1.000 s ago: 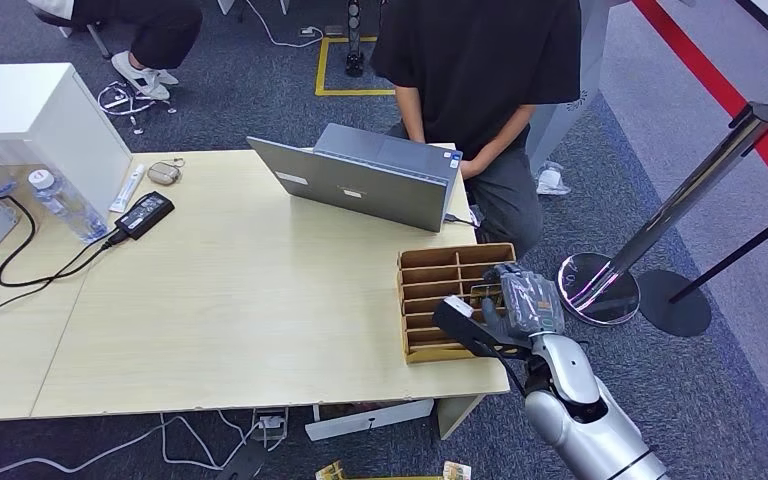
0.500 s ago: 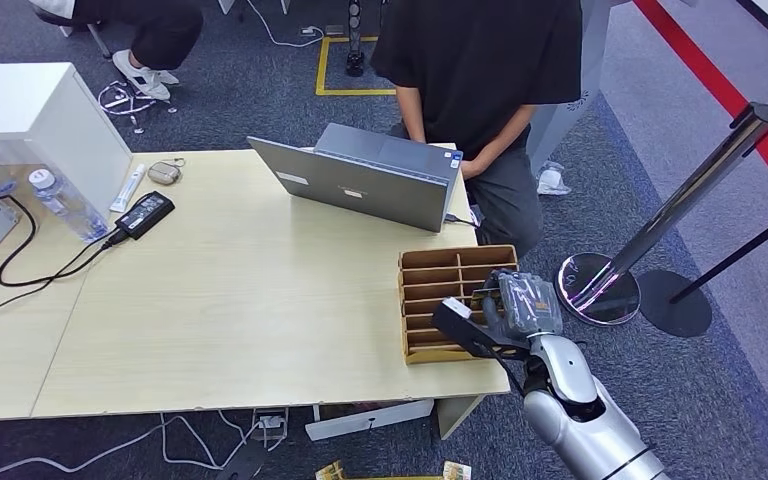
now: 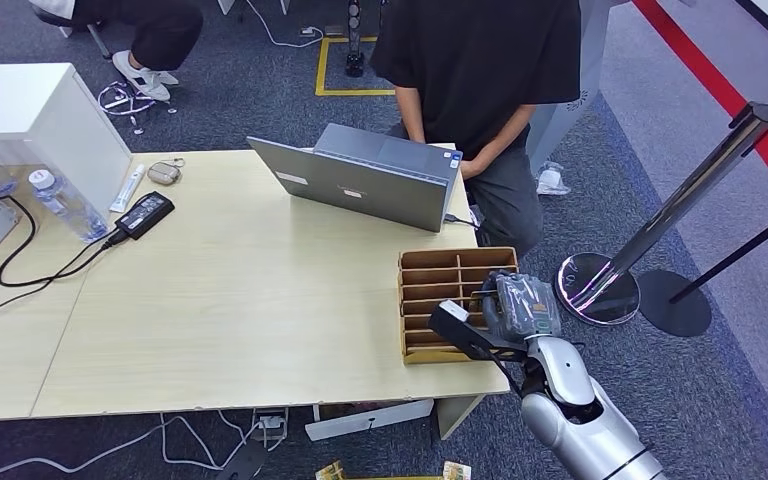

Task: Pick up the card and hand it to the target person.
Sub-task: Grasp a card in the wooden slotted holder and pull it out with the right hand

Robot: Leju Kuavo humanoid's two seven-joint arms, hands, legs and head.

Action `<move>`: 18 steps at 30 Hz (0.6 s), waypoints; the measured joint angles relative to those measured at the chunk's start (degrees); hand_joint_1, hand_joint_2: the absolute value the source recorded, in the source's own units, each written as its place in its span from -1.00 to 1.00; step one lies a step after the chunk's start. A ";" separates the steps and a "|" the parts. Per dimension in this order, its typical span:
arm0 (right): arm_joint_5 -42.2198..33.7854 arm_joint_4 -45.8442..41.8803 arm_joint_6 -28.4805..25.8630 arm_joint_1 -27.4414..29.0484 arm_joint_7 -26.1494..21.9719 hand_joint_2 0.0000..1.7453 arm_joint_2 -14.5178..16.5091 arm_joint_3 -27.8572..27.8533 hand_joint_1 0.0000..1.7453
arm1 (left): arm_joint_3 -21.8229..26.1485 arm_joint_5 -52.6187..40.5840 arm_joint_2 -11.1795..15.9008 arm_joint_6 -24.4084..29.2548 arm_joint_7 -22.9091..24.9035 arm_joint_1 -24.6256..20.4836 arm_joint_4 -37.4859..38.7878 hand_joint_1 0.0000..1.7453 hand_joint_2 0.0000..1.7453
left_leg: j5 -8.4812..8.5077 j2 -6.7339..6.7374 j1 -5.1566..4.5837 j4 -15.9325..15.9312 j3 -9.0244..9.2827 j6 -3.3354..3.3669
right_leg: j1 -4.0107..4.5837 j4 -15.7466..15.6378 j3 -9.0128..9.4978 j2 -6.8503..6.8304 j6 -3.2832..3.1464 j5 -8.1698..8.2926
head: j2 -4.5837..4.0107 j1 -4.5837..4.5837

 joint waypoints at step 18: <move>-0.49 -2.77 -0.65 0.01 0.87 1.00 -0.45 -0.06 0.71 | 0.00 0.00 0.00 0.03 -0.16 0.02 0.00 -1.00 -1.00 | 0.00 0.01 0.00 0.01 0.00 0.00 | 0.00 0.00 0.00 0.01 0.00 0.00 | -0.01 0.00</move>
